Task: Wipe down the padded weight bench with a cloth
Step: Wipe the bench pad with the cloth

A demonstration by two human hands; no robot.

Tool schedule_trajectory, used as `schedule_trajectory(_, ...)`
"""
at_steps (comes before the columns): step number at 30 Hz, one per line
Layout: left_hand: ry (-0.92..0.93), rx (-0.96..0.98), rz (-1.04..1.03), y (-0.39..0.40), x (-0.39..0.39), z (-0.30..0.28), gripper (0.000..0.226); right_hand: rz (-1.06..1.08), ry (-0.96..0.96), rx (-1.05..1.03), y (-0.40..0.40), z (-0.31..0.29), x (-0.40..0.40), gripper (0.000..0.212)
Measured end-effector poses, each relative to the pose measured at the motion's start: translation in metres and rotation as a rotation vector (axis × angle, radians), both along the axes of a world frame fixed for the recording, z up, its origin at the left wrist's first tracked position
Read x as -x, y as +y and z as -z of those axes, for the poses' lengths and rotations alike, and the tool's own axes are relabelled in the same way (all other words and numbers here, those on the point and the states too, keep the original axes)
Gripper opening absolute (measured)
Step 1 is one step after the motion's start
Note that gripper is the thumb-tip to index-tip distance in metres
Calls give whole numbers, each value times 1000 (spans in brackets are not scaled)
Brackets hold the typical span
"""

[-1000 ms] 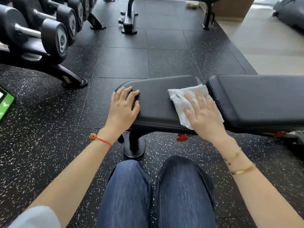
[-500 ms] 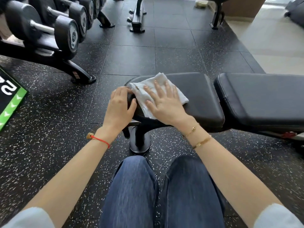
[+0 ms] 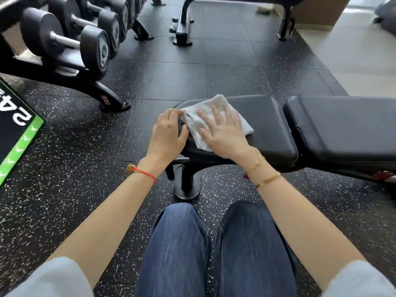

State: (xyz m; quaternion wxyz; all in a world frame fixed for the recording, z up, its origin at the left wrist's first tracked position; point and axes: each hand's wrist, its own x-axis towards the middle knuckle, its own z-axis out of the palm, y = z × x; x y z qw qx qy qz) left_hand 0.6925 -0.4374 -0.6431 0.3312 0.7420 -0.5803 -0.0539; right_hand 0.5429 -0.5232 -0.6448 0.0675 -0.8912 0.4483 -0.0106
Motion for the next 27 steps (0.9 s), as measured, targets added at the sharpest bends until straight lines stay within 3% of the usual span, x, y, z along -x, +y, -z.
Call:
schedule_trajectory(7,-84,-16,9,-26,14,2,36,184,-36,88,39,6,101,55)
schedule_trajectory(15,-176,-55,-17,-41,20,12,36,374,-32,-87,-48,-7,92,55)
schedule_trajectory(23,-218,-21,-48,-43,17,21,38,193,-69,12,-20,4,109,55)
schedule_trajectory(27,-226,-11,-45,-44,18,24,38,269,-47,-44,-50,1,109,55)
